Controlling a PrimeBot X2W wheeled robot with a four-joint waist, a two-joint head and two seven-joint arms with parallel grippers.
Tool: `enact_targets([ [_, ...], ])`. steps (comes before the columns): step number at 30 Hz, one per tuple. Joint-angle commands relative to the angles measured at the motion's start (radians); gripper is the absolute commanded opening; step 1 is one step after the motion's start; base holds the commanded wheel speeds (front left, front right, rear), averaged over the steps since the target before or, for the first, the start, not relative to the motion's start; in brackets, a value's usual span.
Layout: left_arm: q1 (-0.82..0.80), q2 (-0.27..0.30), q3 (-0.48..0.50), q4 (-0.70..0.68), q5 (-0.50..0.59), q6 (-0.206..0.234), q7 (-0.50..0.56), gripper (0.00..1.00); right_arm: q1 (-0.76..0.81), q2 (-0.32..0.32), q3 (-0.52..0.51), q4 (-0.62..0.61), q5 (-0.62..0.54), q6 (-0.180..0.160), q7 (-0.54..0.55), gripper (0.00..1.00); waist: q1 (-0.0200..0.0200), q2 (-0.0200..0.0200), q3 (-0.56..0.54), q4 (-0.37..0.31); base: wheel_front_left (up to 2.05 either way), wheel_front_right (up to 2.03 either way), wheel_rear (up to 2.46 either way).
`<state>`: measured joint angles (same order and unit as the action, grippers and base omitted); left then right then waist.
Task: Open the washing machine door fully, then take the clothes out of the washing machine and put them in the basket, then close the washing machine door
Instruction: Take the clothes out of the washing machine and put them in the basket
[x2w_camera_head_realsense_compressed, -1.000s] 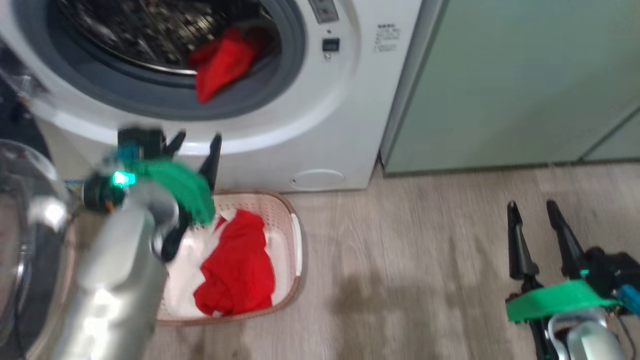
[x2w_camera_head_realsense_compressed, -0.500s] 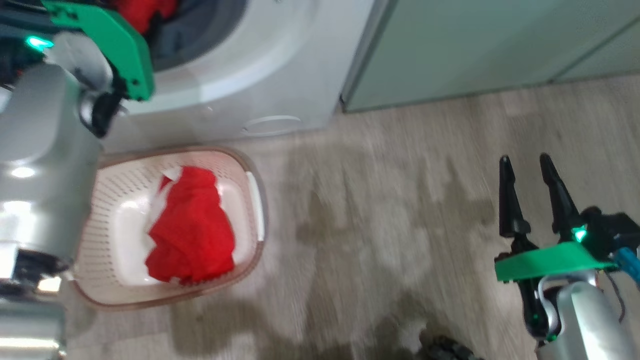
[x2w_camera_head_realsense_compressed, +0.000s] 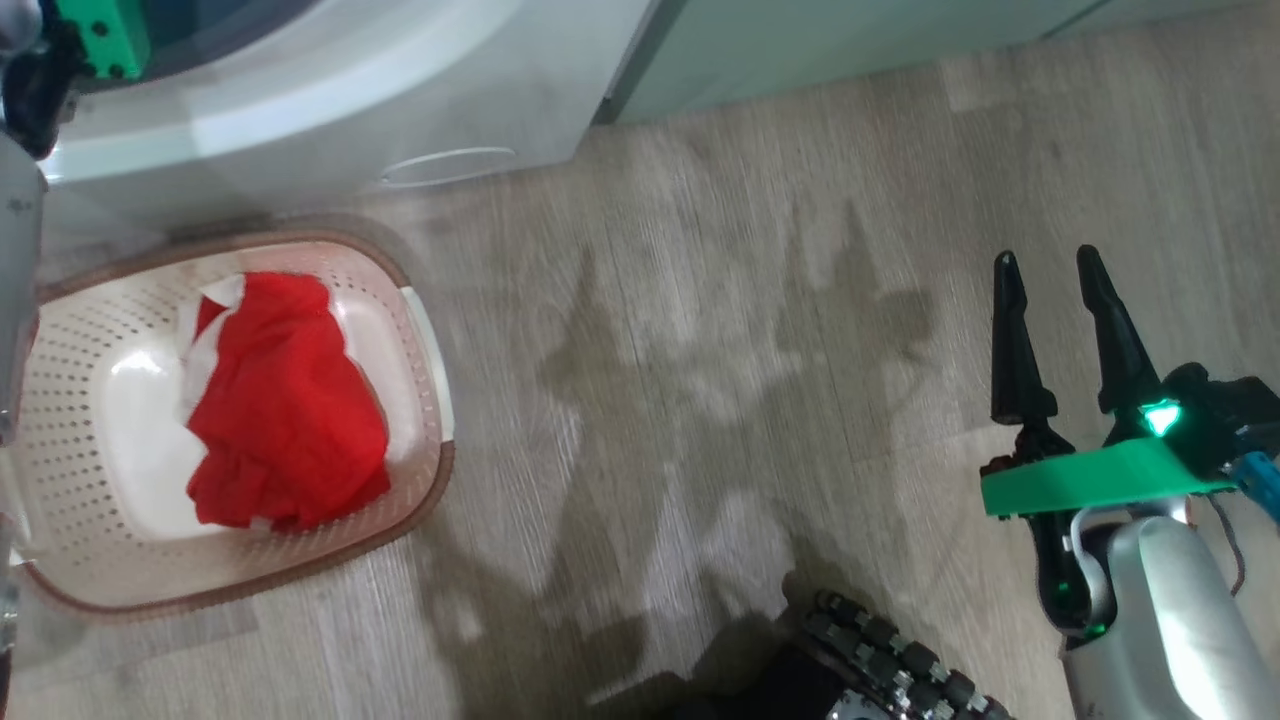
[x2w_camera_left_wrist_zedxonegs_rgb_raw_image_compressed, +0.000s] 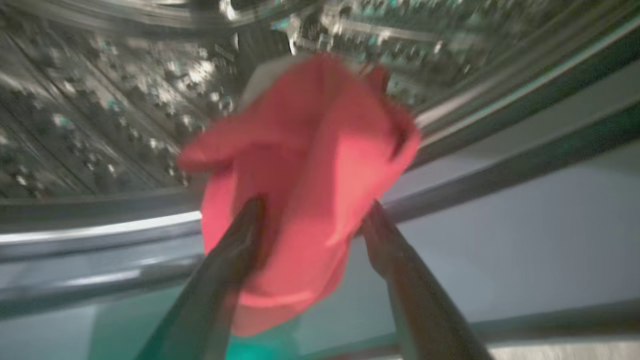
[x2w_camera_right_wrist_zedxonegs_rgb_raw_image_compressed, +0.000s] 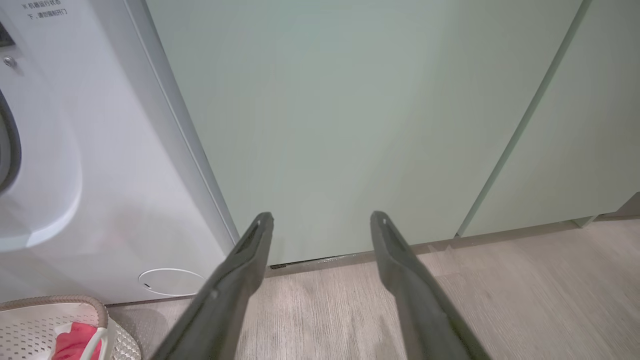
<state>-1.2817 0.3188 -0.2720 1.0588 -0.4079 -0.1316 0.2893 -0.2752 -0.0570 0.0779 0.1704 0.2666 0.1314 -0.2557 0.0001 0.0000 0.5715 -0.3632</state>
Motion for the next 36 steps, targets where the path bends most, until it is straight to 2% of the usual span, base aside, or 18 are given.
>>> enact_targets([
  [1, -0.033, 0.041, 0.013, -0.005, -0.005, 0.002, -0.001, 1.0, -0.003, 0.005, 0.014, -0.031, 0.008, -0.001, -0.006, 1.0, -0.0001, 0.0, 0.014, -0.008, 0.0, 0.0, 0.0],
  [3, -0.039, 0.032, 0.007, 0.031, -0.011, 0.001, 0.008, 1.0, -0.005, 0.005, 0.011, -0.03, 0.008, -0.001, -0.006, 1.0, -0.0001, 0.0, 0.018, -0.01, 0.0, 0.0, 0.0],
  [5, -0.043, 0.03, -0.004, 0.058, -0.006, 0.001, 0.003, 0.37, -0.009, 0.006, 0.009, -0.029, 0.008, -0.001, -0.006, 1.0, -0.0001, 0.0, 0.02, -0.012, 0.0, 0.0, 0.0],
  [6, -0.043, 0.029, -0.009, 0.069, -0.004, 0.001, -0.005, 0.0, -0.01, 0.006, 0.009, -0.027, 0.007, -0.001, -0.006, 1.0, -0.0001, 0.0, 0.018, -0.012, 0.0, 0.0, 0.0],
  [16, 0.033, -0.031, -0.061, 0.134, 0.009, 0.001, -0.16, 0.0, 0.019, 0.007, -0.022, -0.014, -0.003, -0.001, -0.006, 1.0, -0.0001, 0.0, -0.094, 0.039, 0.0, 0.0, 0.0],
  [23, 0.238, -0.132, -0.083, 0.162, -0.021, 0.001, -0.29, 0.0, 0.097, -0.015, -0.033, 0.008, -0.013, -0.001, -0.006, 1.0, -0.0001, 0.0, -0.265, 0.11, 0.0, 0.0, 0.0],
  [28, 0.386, -0.201, -0.122, 0.149, -0.047, 0.001, -0.348, 0.0, 0.154, -0.035, -0.043, 0.013, -0.014, -0.001, -0.006, 1.0, -0.0001, 0.0, -0.361, 0.189, 0.0, 0.0, 0.0],
  [36, 0.589, -0.249, -0.181, 0.15, -0.087, 0.001, -0.369, 0.0, 0.214, -0.058, -0.033, 0.024, -0.016, -0.001, -0.006, 1.0, -0.0001, 0.0, -0.471, 0.296, 0.0, 0.0, 0.0],
])
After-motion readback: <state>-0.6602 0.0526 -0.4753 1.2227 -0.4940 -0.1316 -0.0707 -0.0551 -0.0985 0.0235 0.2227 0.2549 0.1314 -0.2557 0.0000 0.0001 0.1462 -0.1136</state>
